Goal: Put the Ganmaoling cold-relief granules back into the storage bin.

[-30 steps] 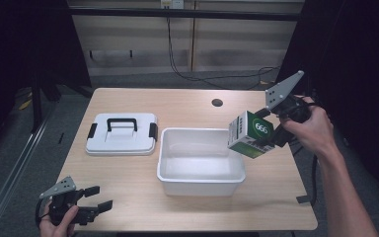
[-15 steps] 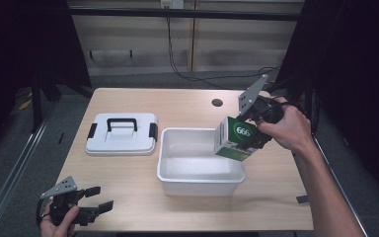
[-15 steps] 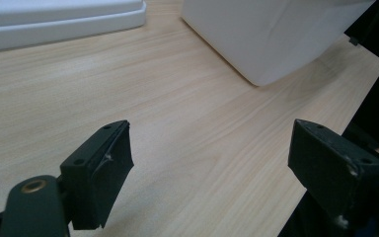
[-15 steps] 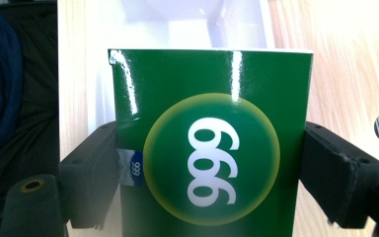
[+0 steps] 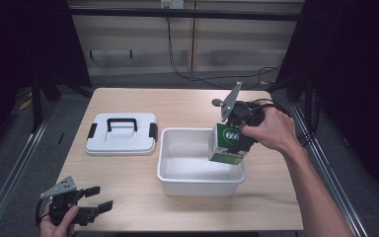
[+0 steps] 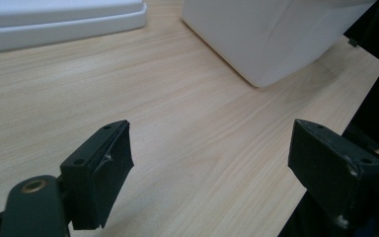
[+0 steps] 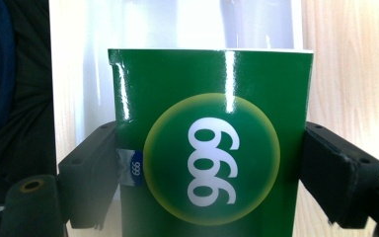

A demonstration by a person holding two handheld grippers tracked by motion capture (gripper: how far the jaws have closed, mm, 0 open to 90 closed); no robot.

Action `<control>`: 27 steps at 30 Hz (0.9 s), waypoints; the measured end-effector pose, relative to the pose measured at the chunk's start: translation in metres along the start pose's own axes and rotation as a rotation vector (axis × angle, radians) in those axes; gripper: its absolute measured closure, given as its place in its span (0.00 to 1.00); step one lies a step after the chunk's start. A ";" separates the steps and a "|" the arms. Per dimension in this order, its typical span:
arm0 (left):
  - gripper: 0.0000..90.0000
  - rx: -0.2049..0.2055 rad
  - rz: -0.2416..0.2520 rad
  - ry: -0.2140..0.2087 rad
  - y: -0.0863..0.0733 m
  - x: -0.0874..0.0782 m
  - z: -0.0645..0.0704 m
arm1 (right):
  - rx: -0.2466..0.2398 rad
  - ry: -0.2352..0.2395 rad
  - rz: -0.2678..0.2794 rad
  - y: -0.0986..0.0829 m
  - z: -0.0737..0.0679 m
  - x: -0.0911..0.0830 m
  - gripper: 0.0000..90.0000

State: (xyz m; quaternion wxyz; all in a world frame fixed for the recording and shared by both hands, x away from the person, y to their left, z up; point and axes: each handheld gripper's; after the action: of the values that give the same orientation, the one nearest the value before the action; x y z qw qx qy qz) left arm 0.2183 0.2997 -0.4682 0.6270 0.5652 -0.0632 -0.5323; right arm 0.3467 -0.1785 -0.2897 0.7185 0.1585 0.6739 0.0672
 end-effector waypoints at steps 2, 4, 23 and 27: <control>0.19 -0.001 0.002 -0.001 0.000 0.000 0.000 | -0.003 0.008 -0.022 0.002 0.001 0.005 0.18; 0.19 -0.003 0.000 0.001 0.000 0.000 0.000 | -0.012 0.020 -0.038 0.003 0.002 0.008 0.17; 0.19 -0.004 0.004 -0.006 0.000 0.000 0.000 | -0.045 0.071 -0.147 0.010 0.007 0.045 0.17; 0.19 -0.006 0.004 -0.005 0.000 0.000 0.000 | -0.052 0.072 -0.172 0.012 0.007 0.051 0.17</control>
State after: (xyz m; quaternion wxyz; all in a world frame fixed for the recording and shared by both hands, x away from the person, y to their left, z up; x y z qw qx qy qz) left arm 0.2186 0.2997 -0.4686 0.6295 0.5619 -0.0643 -0.5328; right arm 0.3592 -0.1529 -0.3337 0.7008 0.0787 0.7084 0.0285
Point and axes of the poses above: each handheld gripper's, and its own axes: x roughly forward along the jaws, y roughly out of its top, z roughly to its right, and after that the axes turned 1 degree about -x, right-handed
